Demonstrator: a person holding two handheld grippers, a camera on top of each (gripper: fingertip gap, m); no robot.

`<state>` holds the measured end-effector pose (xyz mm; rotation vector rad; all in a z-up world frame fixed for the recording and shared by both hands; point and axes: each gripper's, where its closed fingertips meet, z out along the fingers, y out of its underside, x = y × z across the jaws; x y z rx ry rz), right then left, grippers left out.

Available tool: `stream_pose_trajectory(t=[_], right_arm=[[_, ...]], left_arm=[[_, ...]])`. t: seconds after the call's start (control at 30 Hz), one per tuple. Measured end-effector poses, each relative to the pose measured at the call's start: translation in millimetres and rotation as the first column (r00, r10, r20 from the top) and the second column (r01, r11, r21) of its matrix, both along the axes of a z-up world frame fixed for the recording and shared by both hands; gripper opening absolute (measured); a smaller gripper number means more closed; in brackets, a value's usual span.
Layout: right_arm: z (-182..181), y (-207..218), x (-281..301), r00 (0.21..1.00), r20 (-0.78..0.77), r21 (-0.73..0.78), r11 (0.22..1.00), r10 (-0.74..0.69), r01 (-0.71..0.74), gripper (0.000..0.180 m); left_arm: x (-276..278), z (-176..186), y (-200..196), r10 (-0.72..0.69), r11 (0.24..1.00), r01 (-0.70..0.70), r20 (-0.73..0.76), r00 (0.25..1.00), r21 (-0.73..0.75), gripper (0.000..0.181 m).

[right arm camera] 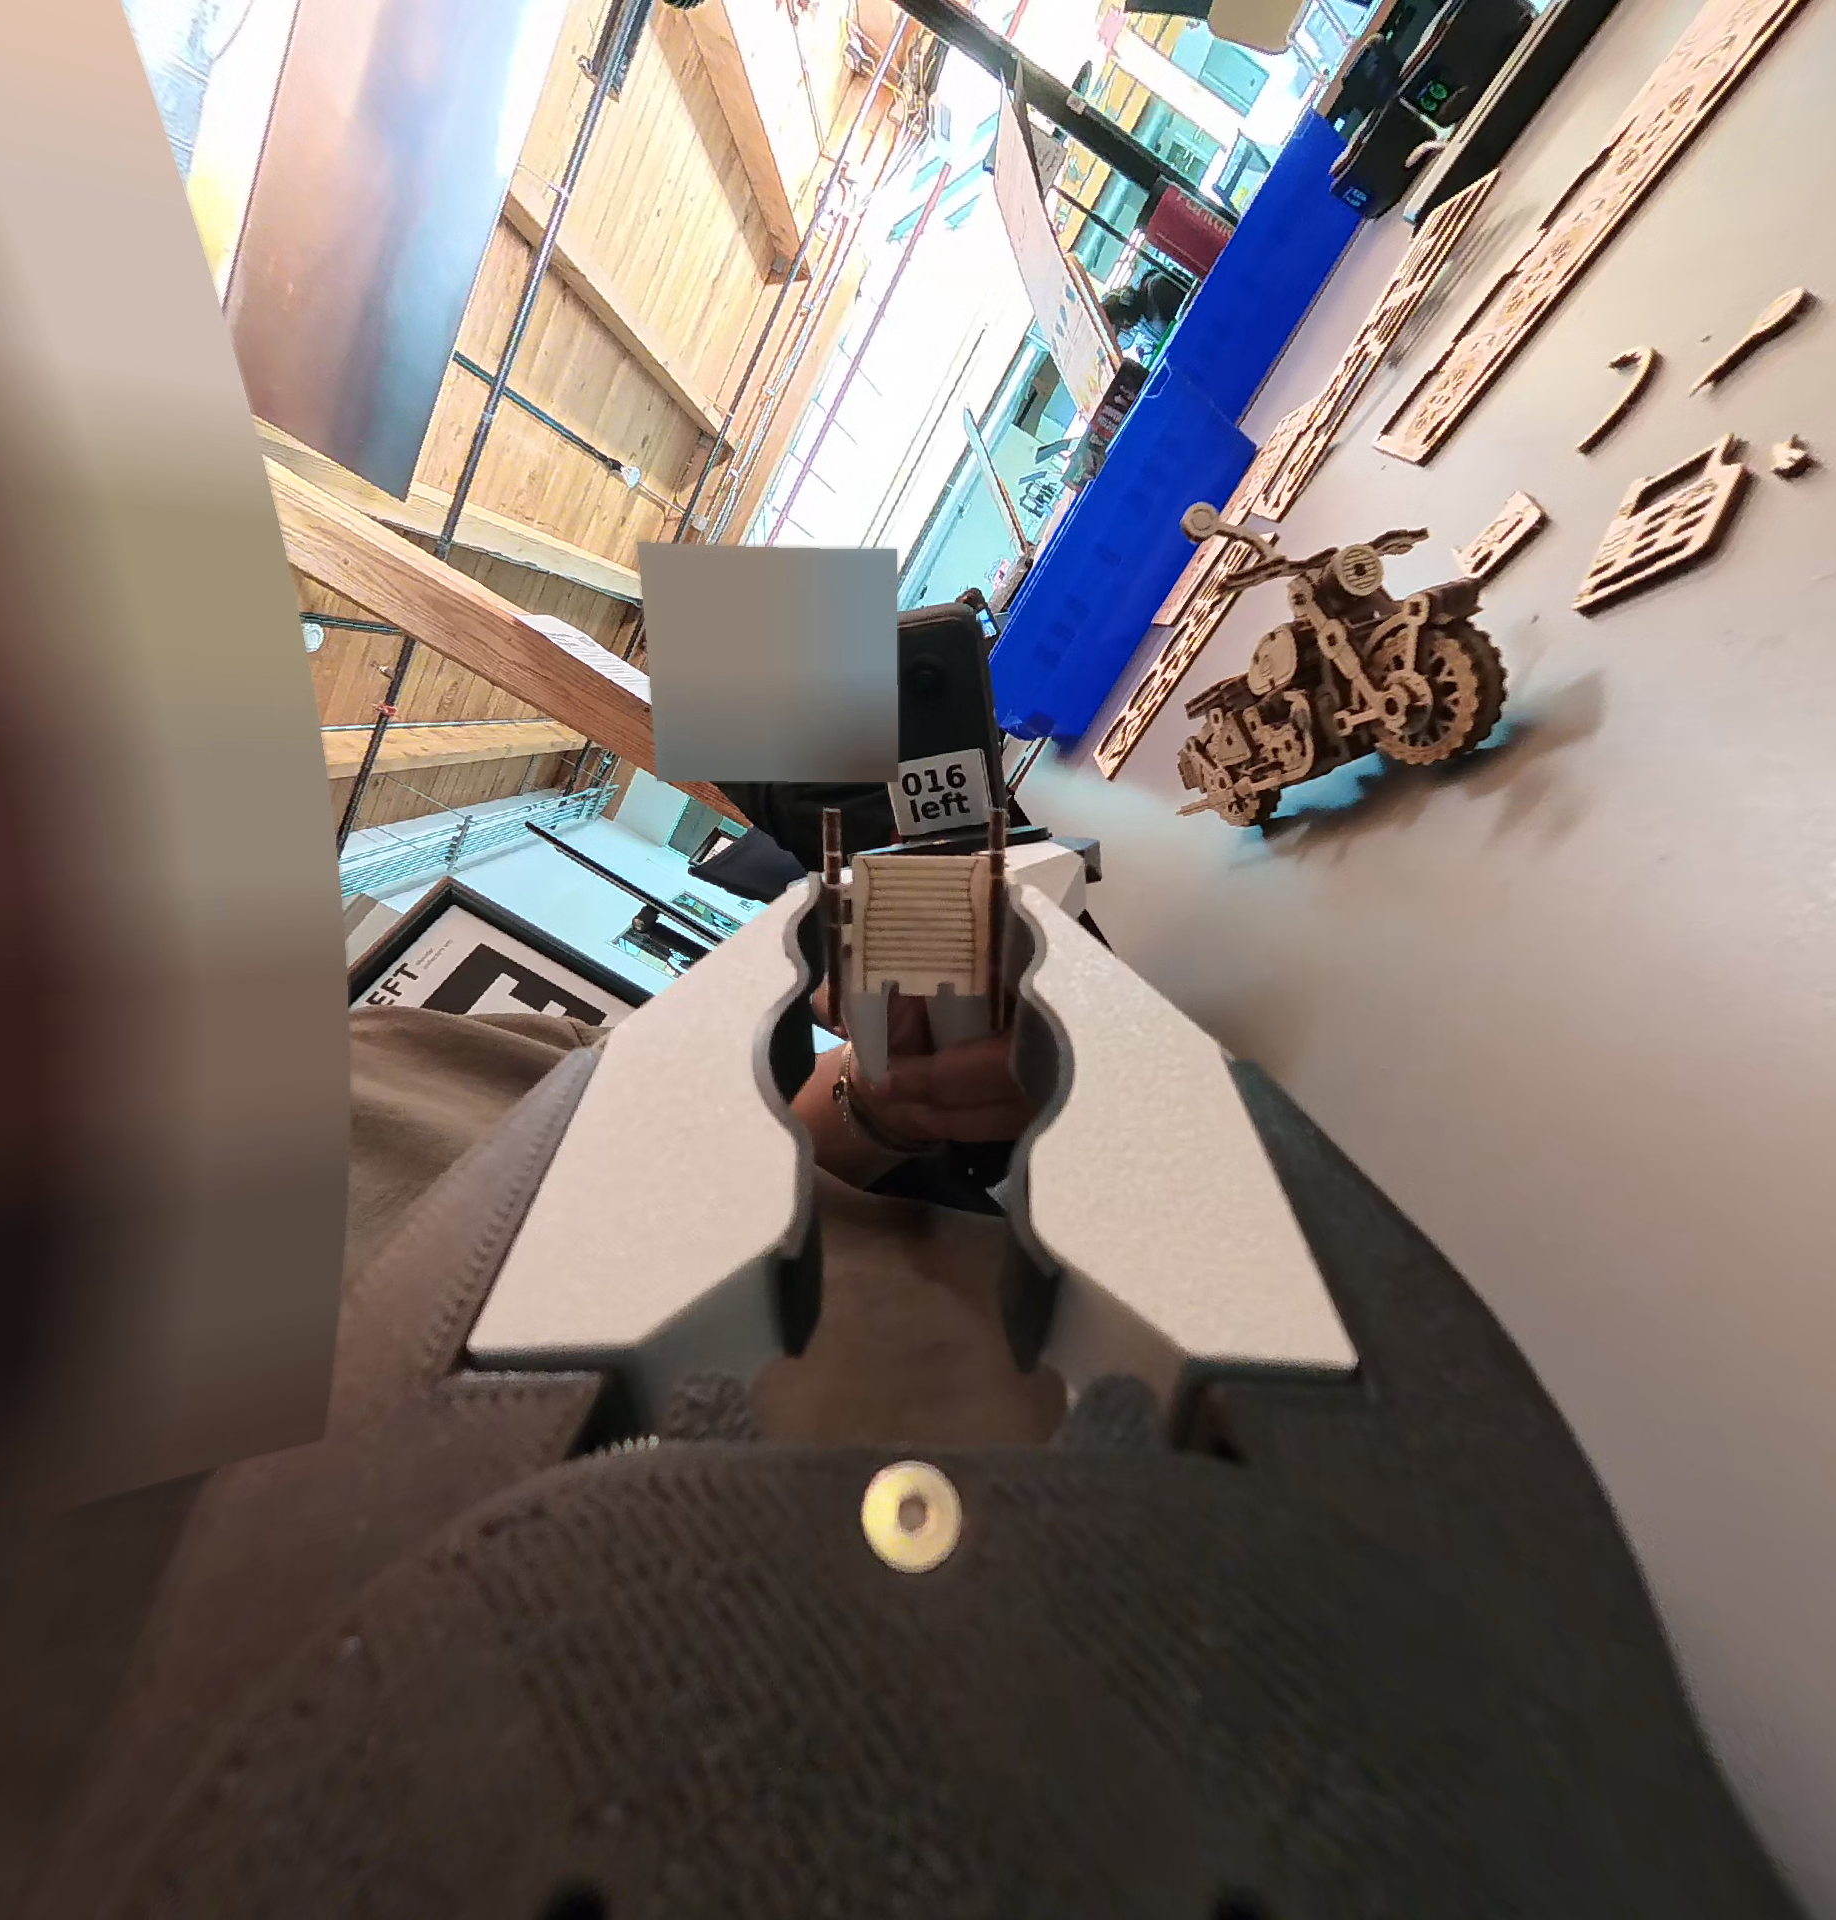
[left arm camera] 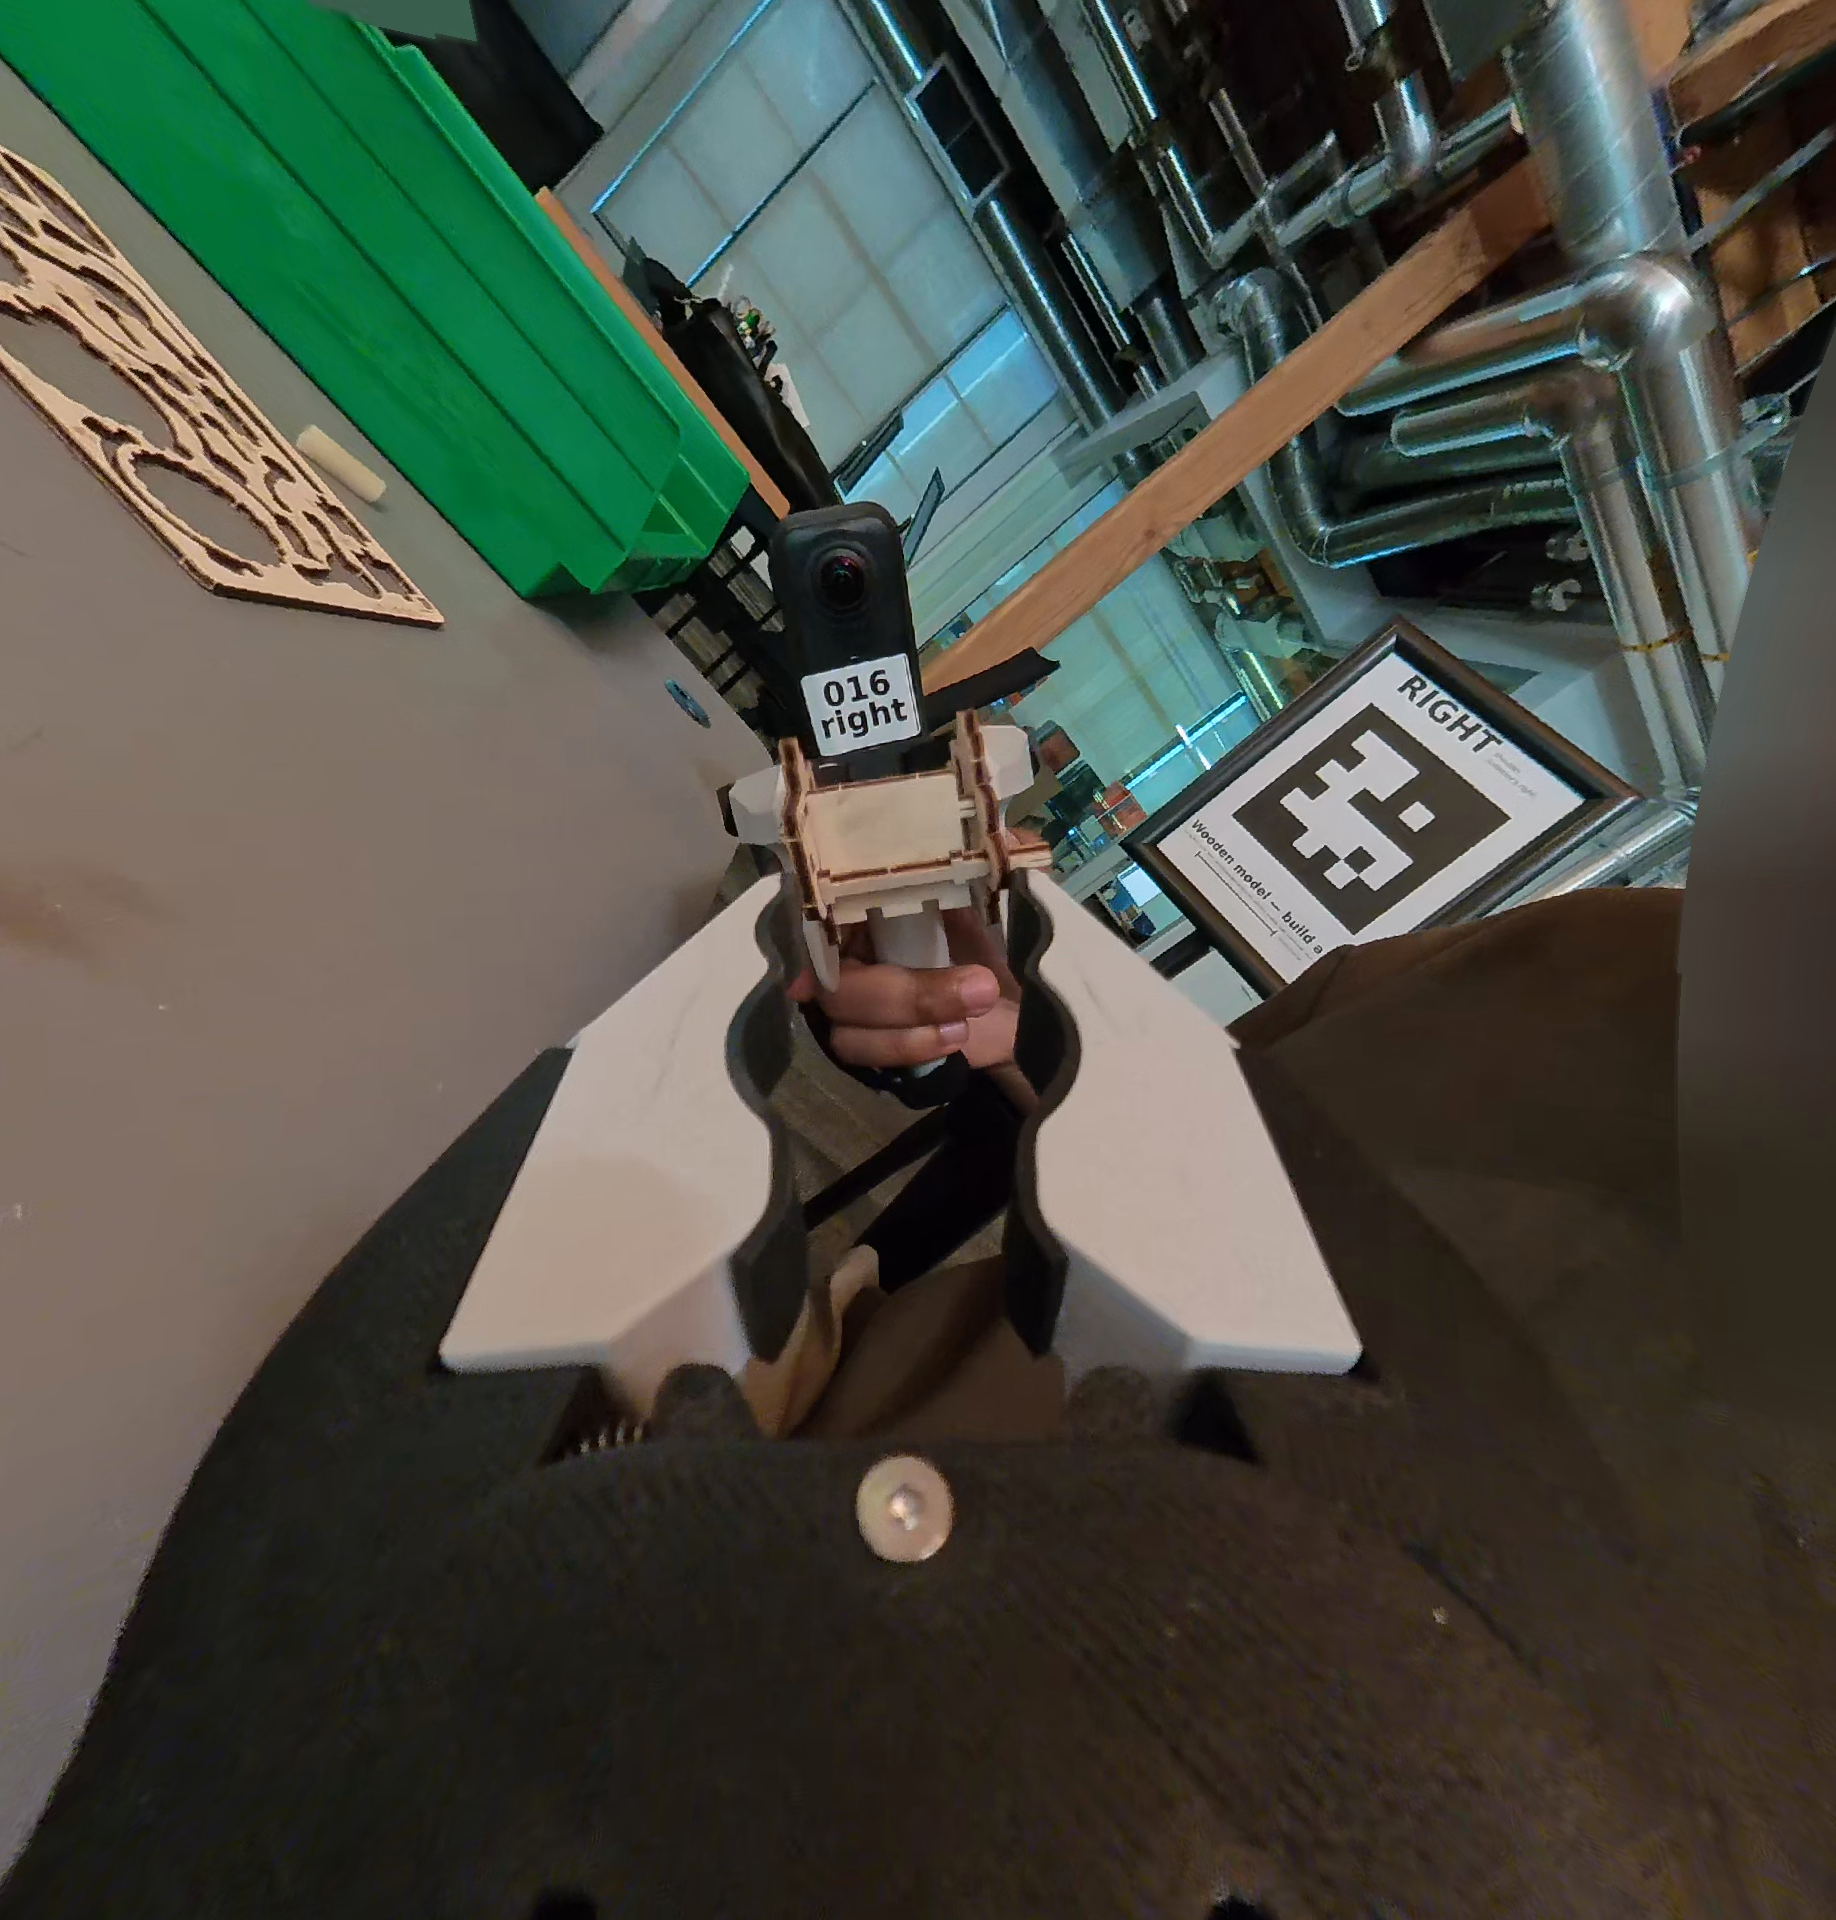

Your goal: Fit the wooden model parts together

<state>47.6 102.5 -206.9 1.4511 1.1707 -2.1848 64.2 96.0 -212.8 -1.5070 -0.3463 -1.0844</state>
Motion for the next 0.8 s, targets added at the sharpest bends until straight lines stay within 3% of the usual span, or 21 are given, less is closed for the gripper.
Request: stream_pose_trajectory(t=[0.03,0.8], right_arm=[[-0.2,0.2,0.0,1.0,0.001,0.001,1.0,-0.001,0.001,0.033],[-0.4,1.6,2.3,1.0,-0.007,0.033,0.999,-0.002,0.002,0.032]], left_arm=[[0.1,-0.3,0.2,0.002,1.0,-0.002,-0.007,1.0,-0.002,0.039],[3.3,-1.4,2.1,0.006,1.0,-0.007,-0.088,0.996,-0.015,0.037]])
